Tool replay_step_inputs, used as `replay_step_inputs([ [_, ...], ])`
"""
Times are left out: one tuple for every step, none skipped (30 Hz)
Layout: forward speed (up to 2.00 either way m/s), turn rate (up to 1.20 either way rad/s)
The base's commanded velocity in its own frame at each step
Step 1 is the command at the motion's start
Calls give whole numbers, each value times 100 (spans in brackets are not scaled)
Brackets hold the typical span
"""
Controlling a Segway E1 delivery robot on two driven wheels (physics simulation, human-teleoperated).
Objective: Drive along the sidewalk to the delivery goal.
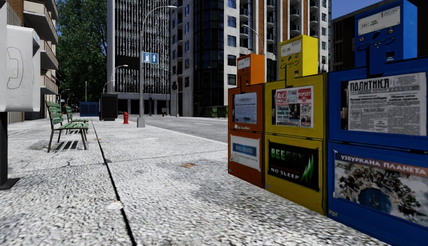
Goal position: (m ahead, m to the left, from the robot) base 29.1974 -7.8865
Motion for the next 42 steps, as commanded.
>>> replay_step_inputs([
  [0, 0],
  [0, 0],
  [0, 0],
  [0, 0],
  [0, 0],
  [0, 0],
  [0, 0],
  [0, 0],
  [0, 0],
  [0, 0],
  [0, 0],
  [0, 0],
  [0, 0],
  [0, 0],
  [0, 0],
  [0, 0],
  [0, 0],
  [0, 0],
  [0, 0],
  [0, 0],
  [0, 0],
  [0, 0],
  [0, 0],
  [0, 0],
  [0, 0],
  [0, 0],
  [0, 0],
  [0, 0],
  [0, 0],
  [0, 0],
  [28, 0],
  [61, 0],
  [71, 0],
  [74, 0],
  [74, 0],
  [75, 7],
  [75, 10],
  [75, 12],
  [75, 16],
  [75, 21],
  [75, 23],
  [75, 23],
])
